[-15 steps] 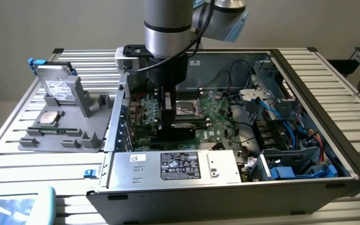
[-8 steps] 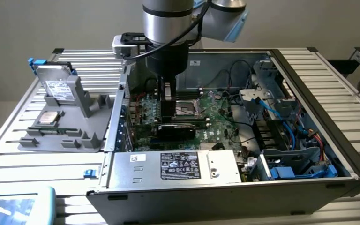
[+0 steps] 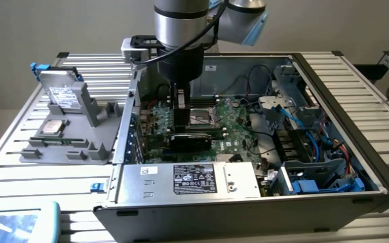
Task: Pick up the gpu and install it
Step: 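Press down on the gpu until it lock into place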
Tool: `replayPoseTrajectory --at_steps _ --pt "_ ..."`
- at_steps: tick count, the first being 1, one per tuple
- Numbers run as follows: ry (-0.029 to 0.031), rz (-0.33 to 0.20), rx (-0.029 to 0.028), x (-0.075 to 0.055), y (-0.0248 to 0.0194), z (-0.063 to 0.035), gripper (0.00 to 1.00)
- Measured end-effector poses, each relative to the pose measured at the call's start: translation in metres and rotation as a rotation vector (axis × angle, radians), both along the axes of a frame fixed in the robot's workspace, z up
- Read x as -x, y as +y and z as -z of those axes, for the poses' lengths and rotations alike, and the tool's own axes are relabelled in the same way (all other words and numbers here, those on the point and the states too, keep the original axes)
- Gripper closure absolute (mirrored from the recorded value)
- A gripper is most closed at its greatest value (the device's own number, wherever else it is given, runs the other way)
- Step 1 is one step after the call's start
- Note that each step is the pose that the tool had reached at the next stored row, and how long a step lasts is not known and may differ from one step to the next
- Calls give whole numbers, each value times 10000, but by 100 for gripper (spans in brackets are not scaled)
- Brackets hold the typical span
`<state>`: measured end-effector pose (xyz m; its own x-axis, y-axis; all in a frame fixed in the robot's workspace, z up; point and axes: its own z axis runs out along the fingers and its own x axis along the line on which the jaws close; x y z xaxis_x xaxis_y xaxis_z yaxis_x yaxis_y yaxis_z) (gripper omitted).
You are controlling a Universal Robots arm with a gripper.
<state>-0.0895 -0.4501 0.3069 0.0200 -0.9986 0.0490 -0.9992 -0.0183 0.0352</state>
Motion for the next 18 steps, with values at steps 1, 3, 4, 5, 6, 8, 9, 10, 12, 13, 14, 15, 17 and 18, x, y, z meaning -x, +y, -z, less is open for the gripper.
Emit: replayPoseTrajectory --at_steps 1,3,4,5,6,8,9,10,12,13,14,15,17,18 --pt "-1 0 -2 0 0 1 47" --pt "-1 0 -4 0 0 0 49" --pt "0 -1 -5 0 0 0 56" --pt "0 0 -6 0 0 0 62" --pt "-1 0 -8 0 0 1 62" --pt "-1 0 -9 0 0 0 68" --pt "-1 0 -10 0 0 0 74" --pt "-1 0 -12 0 0 0 80" --pt "-1 0 -12 0 0 0 89" --pt "-1 0 -14 1 0 1 89" --pt "-1 0 -13 6 -1 4 89" --pt "-10 0 -12 21 -1 8 89" --pt "-66 3 -12 62 0 22 89" --pt "-97 6 -11 80 0 31 89"
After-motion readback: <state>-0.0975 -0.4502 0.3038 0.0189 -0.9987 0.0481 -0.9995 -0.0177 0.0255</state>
